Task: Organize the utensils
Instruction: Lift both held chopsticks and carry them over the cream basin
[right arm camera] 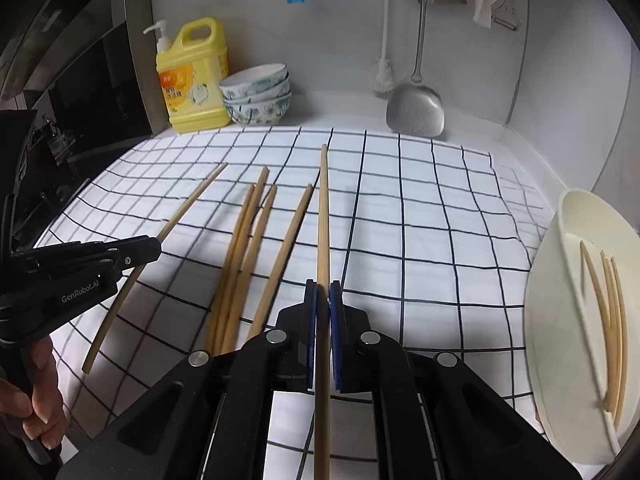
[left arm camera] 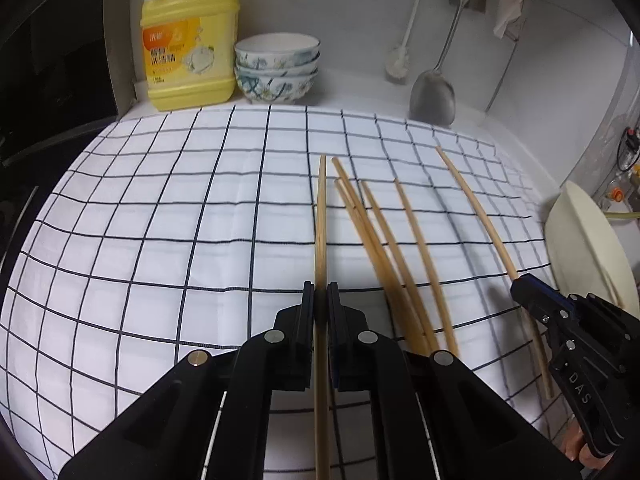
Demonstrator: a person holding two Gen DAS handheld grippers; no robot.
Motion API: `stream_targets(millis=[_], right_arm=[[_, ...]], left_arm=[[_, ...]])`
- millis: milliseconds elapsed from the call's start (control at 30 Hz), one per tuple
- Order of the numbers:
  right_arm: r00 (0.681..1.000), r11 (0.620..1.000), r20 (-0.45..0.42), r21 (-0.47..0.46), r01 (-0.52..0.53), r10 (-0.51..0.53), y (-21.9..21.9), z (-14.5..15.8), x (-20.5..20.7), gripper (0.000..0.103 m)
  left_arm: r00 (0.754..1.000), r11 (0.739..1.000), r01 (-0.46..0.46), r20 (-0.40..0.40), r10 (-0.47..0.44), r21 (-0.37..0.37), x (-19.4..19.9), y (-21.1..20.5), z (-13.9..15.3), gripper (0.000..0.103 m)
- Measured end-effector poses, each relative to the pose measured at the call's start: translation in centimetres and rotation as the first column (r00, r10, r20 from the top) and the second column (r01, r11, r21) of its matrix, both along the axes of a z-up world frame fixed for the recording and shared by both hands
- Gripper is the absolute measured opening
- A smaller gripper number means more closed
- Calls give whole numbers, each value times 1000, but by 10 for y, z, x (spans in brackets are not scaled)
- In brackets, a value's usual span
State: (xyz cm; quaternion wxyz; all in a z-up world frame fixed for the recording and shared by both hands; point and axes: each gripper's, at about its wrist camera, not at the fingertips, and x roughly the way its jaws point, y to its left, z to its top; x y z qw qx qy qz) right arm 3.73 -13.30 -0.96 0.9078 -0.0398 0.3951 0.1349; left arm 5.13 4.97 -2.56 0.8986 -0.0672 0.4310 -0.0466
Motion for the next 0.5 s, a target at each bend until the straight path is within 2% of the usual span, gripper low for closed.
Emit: stream_targets(millis=[267, 500], right_arm=[[992, 994, 86, 62, 88, -93, -39, 45, -23, 6], [961, 965, 118, 113, 238, -250, -110, 72, -40, 6]], left_arm=[[994, 995, 92, 65, -89, -46, -10, -32, 38, 7], [972, 972, 225, 91, -218, -67, -9, -97, 58, 7]])
